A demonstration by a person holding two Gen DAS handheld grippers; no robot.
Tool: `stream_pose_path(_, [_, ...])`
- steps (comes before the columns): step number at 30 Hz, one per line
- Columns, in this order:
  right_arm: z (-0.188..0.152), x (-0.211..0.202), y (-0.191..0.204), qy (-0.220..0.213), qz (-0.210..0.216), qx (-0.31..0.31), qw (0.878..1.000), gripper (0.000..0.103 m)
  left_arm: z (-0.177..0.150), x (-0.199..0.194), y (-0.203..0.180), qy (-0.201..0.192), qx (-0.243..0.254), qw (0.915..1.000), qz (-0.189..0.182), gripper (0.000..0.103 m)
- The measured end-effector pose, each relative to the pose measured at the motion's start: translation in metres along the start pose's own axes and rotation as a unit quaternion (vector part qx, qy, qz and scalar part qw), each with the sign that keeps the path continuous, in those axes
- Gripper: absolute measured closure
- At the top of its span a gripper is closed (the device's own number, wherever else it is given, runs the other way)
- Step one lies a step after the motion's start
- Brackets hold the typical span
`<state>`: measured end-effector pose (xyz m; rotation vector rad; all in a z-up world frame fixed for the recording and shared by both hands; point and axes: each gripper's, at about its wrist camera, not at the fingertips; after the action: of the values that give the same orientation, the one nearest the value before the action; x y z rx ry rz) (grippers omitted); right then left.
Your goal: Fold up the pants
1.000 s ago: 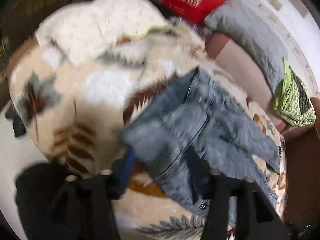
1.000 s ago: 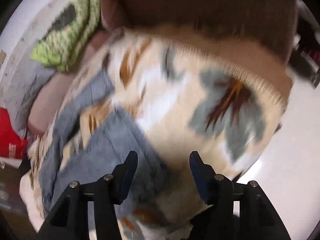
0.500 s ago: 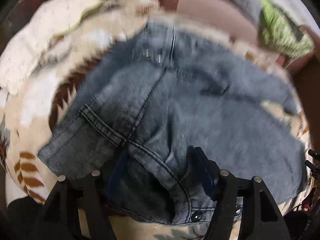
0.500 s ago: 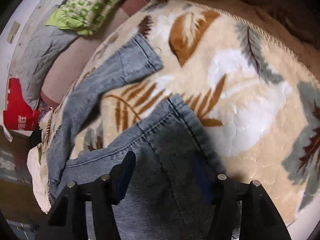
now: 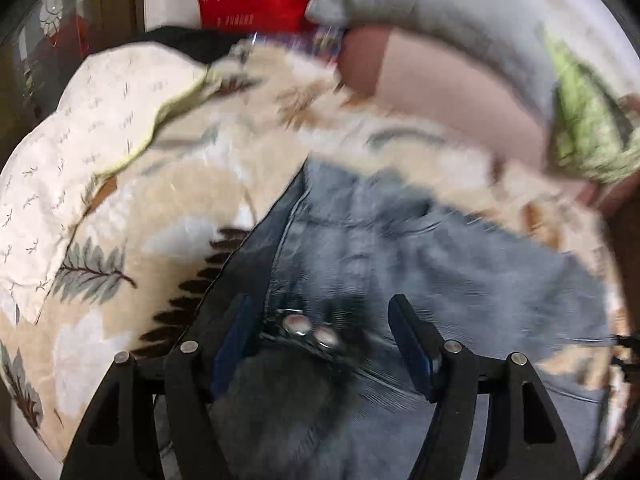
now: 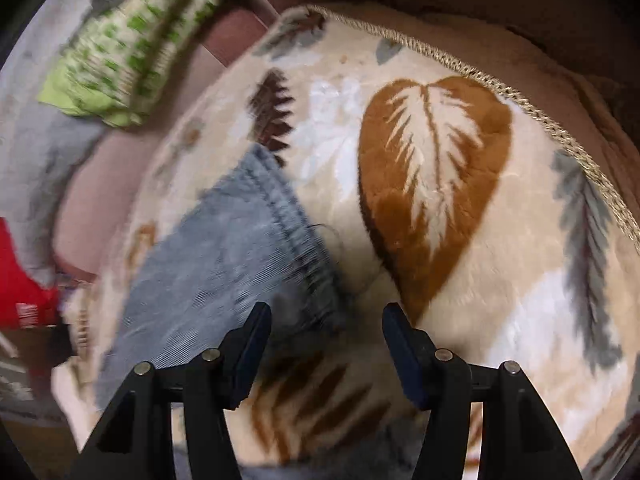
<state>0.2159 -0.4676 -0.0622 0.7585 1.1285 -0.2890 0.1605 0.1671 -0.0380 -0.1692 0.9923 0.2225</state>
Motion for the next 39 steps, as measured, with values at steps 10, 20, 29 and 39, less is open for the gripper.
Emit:
stream_pose_path(10, [-0.021,-0.052,0.031,-0.093,-0.089,-0.131,0.983,0.094,-0.005,0.035,0.014,0.066,-0.012,0.9978,-0.001,0.022])
stream_pose_path(20, [0.020,-0.042,0.015,-0.069,-0.050,-0.105,0.991,0.050,0.045,-0.004,0.022,0.005,-0.015,0.9986,-0.050,0.023])
stream_pose_path(29, [0.066,0.011,0.069,-0.044,-0.025,-0.145,0.988,0.049,0.098,0.066,0.034,0.031,-0.069,0.9929,-0.091,0.024])
stream_pose_path(39, [0.071,0.032,0.057,-0.026,-0.017,-0.148,0.988,0.049,0.117,0.102,0.036,0.040,-0.088,0.9882,-0.119,0.041])
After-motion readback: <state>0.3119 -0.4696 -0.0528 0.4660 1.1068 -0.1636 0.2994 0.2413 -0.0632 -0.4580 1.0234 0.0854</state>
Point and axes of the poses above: each gripper's, at about its wrist camera, not at the fingertips, and x roughly the way its jaws point, y to its left, z to its top, and after that the axes turned 6 degrees about x, right-handed
